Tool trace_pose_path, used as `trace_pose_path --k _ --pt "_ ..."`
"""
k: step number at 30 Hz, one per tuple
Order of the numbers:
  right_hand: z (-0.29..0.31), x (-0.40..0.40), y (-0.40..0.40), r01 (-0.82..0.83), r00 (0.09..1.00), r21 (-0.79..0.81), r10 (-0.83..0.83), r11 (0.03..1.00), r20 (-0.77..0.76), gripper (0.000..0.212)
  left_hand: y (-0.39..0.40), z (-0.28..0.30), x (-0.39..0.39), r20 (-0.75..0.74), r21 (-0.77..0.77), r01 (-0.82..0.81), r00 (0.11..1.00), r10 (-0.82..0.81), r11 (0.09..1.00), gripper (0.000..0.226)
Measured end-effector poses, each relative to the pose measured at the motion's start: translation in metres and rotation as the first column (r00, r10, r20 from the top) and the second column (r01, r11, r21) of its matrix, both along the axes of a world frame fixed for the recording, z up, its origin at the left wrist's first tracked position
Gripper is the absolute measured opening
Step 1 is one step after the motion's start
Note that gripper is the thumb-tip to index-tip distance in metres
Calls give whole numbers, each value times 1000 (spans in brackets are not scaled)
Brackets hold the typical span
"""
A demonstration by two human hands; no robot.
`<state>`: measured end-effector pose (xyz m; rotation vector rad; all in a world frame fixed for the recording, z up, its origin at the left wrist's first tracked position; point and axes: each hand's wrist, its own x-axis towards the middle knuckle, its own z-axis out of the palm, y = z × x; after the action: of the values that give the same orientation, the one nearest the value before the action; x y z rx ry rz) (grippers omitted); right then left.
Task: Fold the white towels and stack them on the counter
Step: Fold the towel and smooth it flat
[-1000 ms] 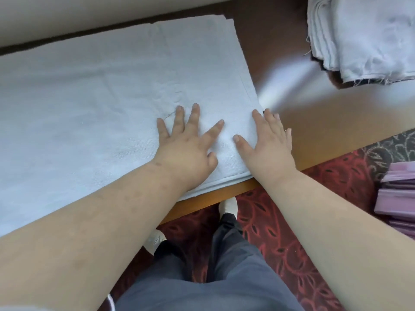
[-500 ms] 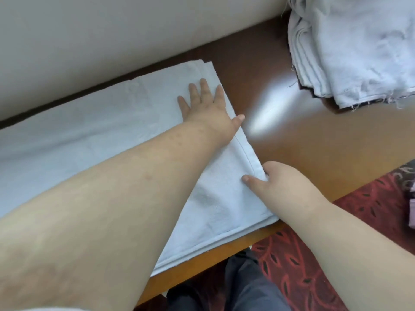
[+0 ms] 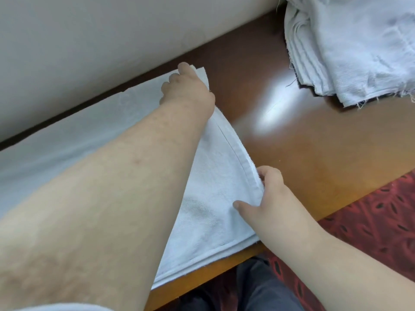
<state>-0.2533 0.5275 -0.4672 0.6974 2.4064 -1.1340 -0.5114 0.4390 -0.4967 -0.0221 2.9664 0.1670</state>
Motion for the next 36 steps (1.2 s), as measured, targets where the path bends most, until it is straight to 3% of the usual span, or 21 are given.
trace_pose_path --k 2,5,7,10,14,17,20,22,25,26,29,30,31,34,36 --pt "1 -8 2 8 1000 0 -8 1000 21 57 -3 3 0 -41 19 -5 999 6 1000 66" --pt "-2 -19 6 -38 998 57 35 998 53 37 -10 11 4 -72 76 20 997 -14 997 58" --pt "-4 -24 5 -113 993 98 110 989 38 32 -18 18 7 -45 232 1 999 10 973 56" --pt "0 -26 -1 -133 990 80 136 988 -24 28 -31 27 13 20 491 -85 996 86 867 57" --pt "14 -20 -17 -123 990 -39 120 992 -73 25 -52 35 23 57 702 -150 986 155 696 52" --pt "29 -17 -42 -183 977 -85 171 980 -127 32 -76 49 29 102 770 -214 971 215 601 37" --pt "38 -21 -71 -189 982 -152 188 970 -23 38 -107 65 29 219 820 -360 915 338 444 38" --pt "42 -25 -86 -265 963 -135 268 955 8 17 -134 75 35 307 832 -450 860 407 325 47" --pt "51 -24 -113 -398 918 -87 396 913 -38 11 -178 86 51 296 852 -455 827 478 259 47" --pt "55 -23 -125 -455 889 -24 453 890 -64 13 -193 87 57 330 857 -475 803 496 199 42" --pt "63 -16 -166 -563 807 128 577 816 -129 22 -235 93 70 553 825 -516 657 512 -228 16" --pt "65 -14 -181 -588 785 152 606 795 -130 25 -249 93 73 572 817 -495 625 531 -297 18" --pt "66 -12 -195 -614 763 166 634 772 -126 28 -263 93 76 547 831 -487 627 555 -269 31" --pt "67 -8 -239 -649 735 165 668 743 -114 34 -296 95 96 393 876 -481 730 559 12 64" --pt "68 -6 -267 -653 732 161 671 740 -115 37 -317 86 104 293 862 -456 806 514 223 57"
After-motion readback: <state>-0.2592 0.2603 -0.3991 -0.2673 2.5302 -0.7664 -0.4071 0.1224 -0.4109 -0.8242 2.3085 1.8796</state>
